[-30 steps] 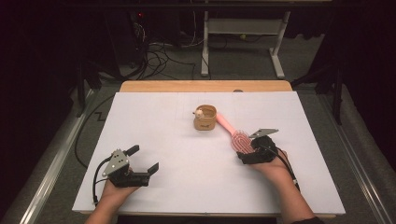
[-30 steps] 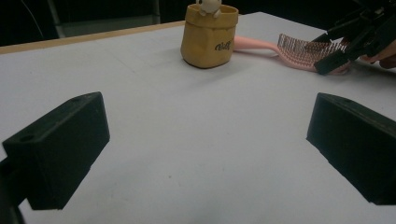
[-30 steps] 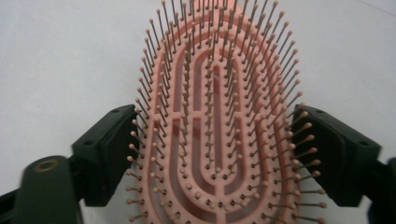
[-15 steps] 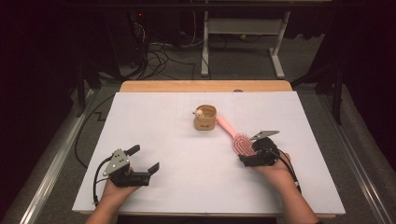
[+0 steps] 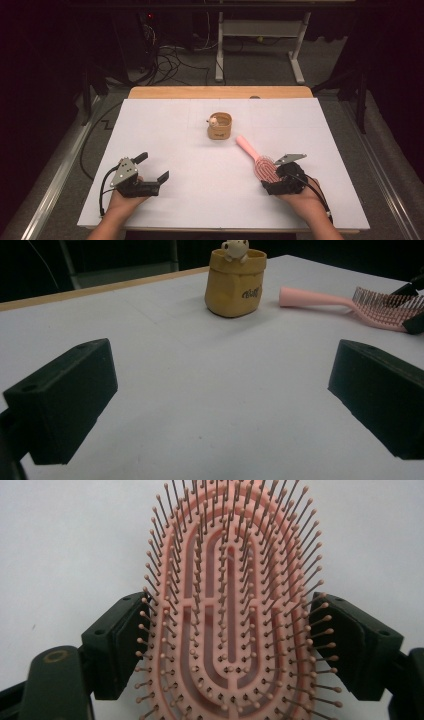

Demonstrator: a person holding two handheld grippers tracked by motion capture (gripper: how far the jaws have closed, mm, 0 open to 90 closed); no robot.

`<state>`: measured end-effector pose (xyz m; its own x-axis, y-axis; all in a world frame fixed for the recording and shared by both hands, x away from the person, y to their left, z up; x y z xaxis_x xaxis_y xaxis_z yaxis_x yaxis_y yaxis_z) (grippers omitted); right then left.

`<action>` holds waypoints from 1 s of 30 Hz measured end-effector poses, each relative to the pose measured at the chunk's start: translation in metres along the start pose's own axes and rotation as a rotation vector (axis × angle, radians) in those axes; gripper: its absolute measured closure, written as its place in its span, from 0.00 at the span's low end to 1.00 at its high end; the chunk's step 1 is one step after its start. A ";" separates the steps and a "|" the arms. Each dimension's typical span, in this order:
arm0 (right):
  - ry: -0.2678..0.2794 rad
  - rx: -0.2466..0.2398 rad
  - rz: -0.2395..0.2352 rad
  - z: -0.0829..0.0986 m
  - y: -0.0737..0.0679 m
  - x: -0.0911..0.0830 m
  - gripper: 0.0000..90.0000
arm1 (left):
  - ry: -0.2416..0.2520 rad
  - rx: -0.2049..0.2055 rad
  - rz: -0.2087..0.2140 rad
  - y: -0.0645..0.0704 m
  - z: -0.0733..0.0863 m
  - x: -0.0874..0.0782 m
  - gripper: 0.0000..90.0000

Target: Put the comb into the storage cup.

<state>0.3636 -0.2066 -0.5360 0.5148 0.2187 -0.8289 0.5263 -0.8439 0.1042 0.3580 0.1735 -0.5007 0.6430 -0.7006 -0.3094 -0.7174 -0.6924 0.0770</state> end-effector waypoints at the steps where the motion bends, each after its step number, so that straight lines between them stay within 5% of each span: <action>1: -0.003 -0.002 -0.002 0.003 -0.001 -0.002 0.22 | -0.001 0.004 0.000 0.000 0.000 0.000 0.00; 13: -0.035 0.011 -0.001 0.017 -0.006 -0.013 0.22 | 0.020 0.010 0.006 0.004 -0.003 -0.002 0.02; 20: -0.063 -0.021 -0.028 0.019 -0.006 -0.014 0.14 | 0.010 0.038 0.007 0.007 -0.001 0.001 0.04; 30: -0.184 -0.092 -0.042 0.022 -0.010 -0.014 0.03 | -0.007 0.046 0.031 0.013 0.001 0.002 0.05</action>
<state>0.3362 -0.2118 -0.5376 0.3629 0.1525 -0.9193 0.6086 -0.7858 0.1099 0.3499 0.1632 -0.5011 0.6182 -0.7205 -0.3141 -0.7488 -0.6613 0.0431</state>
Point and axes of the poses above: each handheld gripper's, and its own axes: x roughly forward along the jaws, z roughly out of its underside, y roughly to its right, the point moved 9 cm from there along x, roughly forward along the jaws, and after that the axes turned 5 degrees about z, right-handed, at the moved point
